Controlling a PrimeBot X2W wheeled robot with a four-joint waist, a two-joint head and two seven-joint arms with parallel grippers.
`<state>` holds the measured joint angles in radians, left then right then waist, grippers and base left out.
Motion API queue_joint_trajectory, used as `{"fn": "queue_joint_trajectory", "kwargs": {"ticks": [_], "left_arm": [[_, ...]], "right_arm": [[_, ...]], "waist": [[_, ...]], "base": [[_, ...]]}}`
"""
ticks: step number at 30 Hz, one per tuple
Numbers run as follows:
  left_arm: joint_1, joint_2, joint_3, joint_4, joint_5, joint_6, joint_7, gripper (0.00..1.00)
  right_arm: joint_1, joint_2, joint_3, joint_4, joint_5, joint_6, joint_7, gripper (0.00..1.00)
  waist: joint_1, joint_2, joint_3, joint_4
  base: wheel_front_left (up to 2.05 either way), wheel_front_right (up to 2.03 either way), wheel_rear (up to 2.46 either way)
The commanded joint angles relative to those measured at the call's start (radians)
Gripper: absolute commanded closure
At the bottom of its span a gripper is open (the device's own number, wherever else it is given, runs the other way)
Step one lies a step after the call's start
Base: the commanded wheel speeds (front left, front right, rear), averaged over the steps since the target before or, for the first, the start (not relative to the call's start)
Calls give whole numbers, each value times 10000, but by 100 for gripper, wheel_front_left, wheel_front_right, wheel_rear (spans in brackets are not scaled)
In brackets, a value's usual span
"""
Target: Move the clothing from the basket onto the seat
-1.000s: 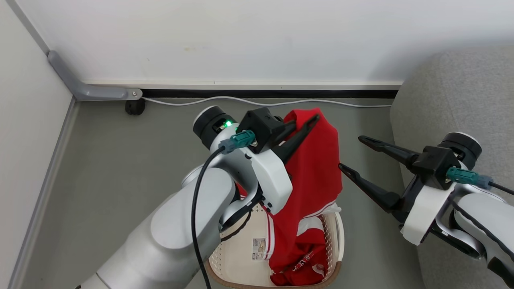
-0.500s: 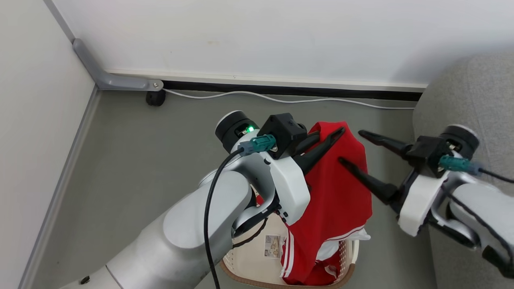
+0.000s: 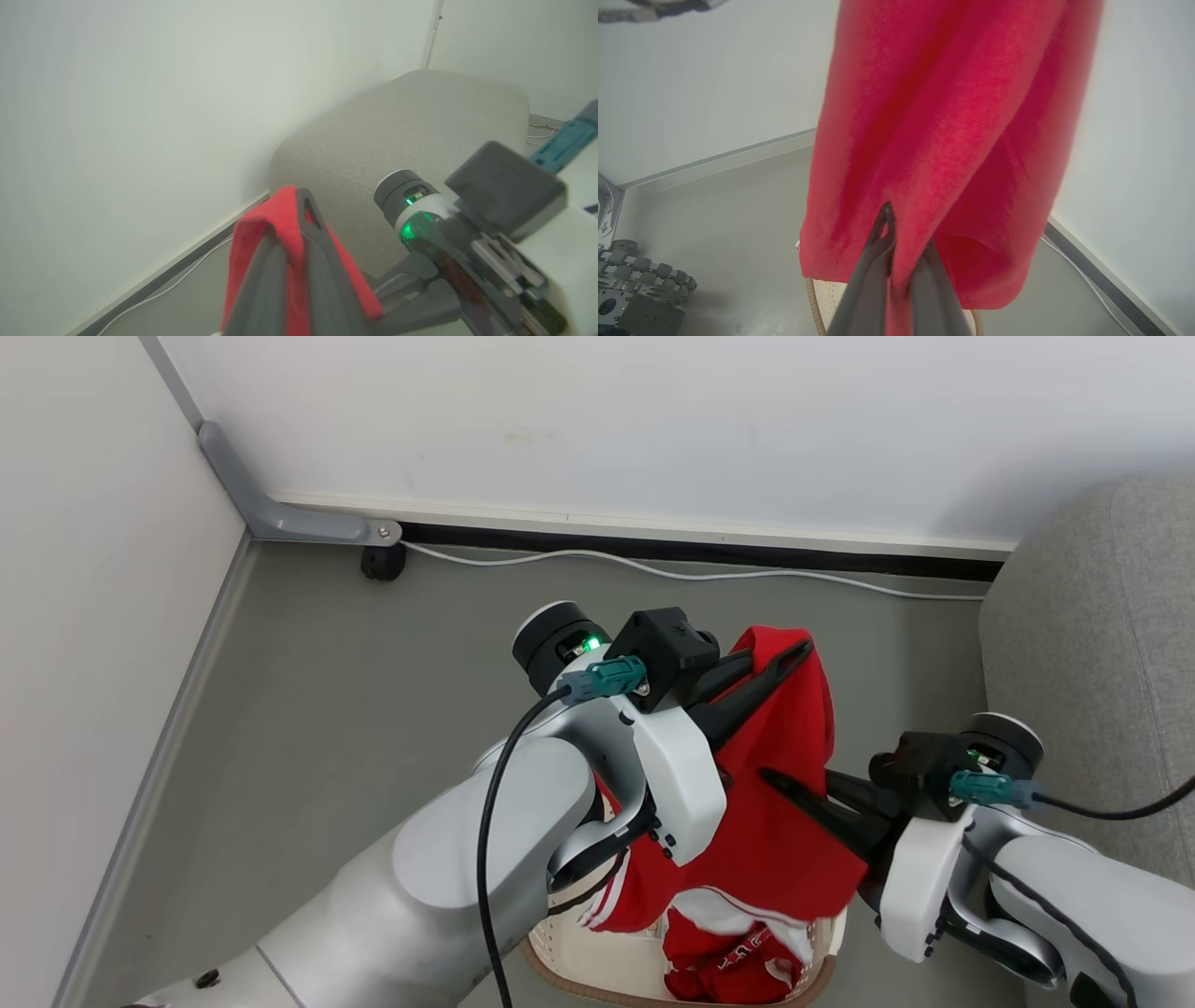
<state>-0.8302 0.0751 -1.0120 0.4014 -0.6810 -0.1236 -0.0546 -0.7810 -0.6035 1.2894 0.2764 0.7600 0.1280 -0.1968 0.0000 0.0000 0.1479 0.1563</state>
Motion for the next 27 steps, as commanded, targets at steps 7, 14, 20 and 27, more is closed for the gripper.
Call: {"fn": "queue_joint_trajectory", "kwargs": {"ticks": [7,14,20,27], "left_arm": [[-522,57,269,160,-48,-70,-617,62],[-281,103,291,606,2,-40,-1235,0],[51,184,325,994,-73,-39,-1578,0],[429,244,425,1281,-80,-44,-1910,0]], "right_arm": [[-186,-250,-258,220,905,27,-636,100],[350,-532,-2778,-257,1064,27,-646,100],[765,-748,-4253,-497,823,27,-648,100],[923,-793,-5299,-757,620,27,-648,100]], "waist": [[0,0,79,-248],[0,0,94,-637],[0,0,1,-1073],[0,0,-116,-1706]], "base": [[0,0,0],[0,0,0],[0,0,0],[0,0,0]]}}
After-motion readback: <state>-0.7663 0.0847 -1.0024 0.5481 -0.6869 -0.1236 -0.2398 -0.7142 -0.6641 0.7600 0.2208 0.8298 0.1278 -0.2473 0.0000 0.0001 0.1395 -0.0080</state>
